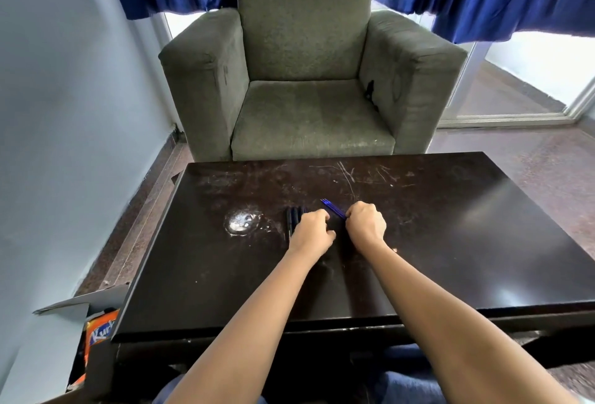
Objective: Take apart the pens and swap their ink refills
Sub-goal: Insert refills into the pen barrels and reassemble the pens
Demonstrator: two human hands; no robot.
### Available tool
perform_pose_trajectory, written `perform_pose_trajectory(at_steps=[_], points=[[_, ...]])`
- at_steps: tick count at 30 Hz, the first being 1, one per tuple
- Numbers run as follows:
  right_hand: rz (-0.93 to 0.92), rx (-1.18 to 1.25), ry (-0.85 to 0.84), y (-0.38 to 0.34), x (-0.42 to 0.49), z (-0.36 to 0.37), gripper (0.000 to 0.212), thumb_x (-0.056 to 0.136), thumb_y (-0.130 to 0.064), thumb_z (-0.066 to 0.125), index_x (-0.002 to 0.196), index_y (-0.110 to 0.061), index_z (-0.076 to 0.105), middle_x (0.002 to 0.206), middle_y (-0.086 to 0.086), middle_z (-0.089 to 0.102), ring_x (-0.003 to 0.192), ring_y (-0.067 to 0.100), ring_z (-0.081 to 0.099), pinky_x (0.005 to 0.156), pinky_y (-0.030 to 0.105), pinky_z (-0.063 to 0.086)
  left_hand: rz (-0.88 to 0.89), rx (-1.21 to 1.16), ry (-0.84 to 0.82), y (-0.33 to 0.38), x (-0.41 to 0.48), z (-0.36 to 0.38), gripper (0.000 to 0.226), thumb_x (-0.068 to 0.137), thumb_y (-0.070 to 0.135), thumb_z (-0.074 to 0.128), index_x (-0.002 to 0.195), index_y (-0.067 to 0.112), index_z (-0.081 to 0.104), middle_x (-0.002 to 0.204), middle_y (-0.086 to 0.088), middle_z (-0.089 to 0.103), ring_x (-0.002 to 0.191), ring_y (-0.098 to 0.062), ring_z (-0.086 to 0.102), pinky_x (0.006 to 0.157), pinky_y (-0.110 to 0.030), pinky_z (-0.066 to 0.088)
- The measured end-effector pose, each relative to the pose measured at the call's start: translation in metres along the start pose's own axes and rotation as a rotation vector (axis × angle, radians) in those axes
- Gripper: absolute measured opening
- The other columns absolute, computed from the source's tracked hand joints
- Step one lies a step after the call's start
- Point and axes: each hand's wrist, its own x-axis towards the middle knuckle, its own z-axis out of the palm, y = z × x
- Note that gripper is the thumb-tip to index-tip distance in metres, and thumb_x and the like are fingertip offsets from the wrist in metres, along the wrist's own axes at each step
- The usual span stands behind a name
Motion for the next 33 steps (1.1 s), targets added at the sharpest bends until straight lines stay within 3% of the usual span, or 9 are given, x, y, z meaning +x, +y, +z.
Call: perform_pose_trajectory(at_steps=[5, 11, 18, 33], points=[[0.119, 0.08, 0.008, 0.015, -0.013, -0.002, 0.025, 0.087, -0.008, 0.055, 0.109, -0.011, 0.067, 0.11, 0.013, 0.067, 0.103, 0.034, 0.064, 0.079, 0.034, 0.051, 0.102, 0.187, -0.175, 0.006, -0.001, 0.015, 0.069, 0.088, 0.03, 0.064, 0.144, 0.006, 0.033, 0.147, -0.013, 0.04, 0.137, -0.029, 0.037, 0.11, -0.04, 0.035], [0.185, 0.192, -0.019, 0.021, -0.017, -0.003, 0.021, 0.087, -0.014, 0.06, 0.105, -0.011, 0.07, 0.109, 0.014, 0.066, 0.1, 0.035, 0.065, 0.075, 0.033, 0.05, 0.188, 0.259, -0.325, 0.012, 0.001, 0.026, 0.095, 0.086, 0.04, 0.065, 0.153, 0.008, 0.006, 0.161, -0.012, 0.004, 0.148, -0.025, 0.012, 0.118, -0.041, 0.02], [0.183, 0.246, -0.044, 0.021, -0.019, -0.002, 0.018, 0.087, -0.02, 0.058, 0.098, -0.011, 0.071, 0.105, 0.015, 0.066, 0.094, 0.034, 0.066, 0.066, 0.029, 0.047, 0.248, 0.285, -0.315, 0.012, 0.007, 0.033, 0.091, 0.087, 0.041, 0.063, 0.153, 0.008, 0.009, 0.161, -0.012, 0.006, 0.149, -0.022, 0.009, 0.12, -0.039, 0.014], [0.262, 0.451, -0.077, 0.02, -0.019, -0.004, 0.019, 0.082, -0.015, 0.063, 0.099, -0.011, 0.071, 0.108, 0.016, 0.066, 0.097, 0.034, 0.066, 0.074, 0.03, 0.05, 0.289, 0.303, -0.248, 0.007, 0.012, 0.04, 0.076, 0.087, 0.04, 0.062, 0.148, 0.01, 0.027, 0.158, -0.011, 0.022, 0.147, -0.024, 0.018, 0.118, -0.045, 0.017]])
